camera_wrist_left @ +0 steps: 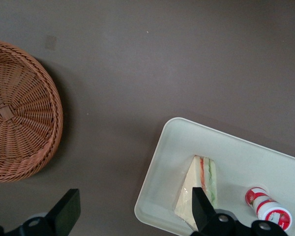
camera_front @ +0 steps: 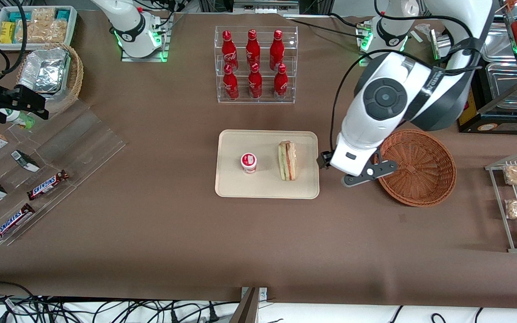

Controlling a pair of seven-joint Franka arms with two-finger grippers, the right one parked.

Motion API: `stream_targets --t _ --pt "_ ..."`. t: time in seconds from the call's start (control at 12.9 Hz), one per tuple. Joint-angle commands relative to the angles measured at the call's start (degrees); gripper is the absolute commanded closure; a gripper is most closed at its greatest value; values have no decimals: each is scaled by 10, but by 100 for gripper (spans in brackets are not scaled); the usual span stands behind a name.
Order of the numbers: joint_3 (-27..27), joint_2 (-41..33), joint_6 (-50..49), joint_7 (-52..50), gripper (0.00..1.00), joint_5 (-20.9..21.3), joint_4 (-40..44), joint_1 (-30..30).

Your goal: Place sandwich from basket to tray

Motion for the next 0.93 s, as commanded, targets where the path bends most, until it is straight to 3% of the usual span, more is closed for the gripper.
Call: stream_targets --t 0.0,0.47,0.54,0.78,0.85 --pt "-2 -9 -14 46 0 -7 1 23" --pt "11 -9 -14 163 0 -13 1 97" --pt "52 -9 -17 213 0 -21 1 83" --pt "233 -28 -23 397 0 -151 0 7" --pt "262 -33 -23 440 0 -165 -7 -1"
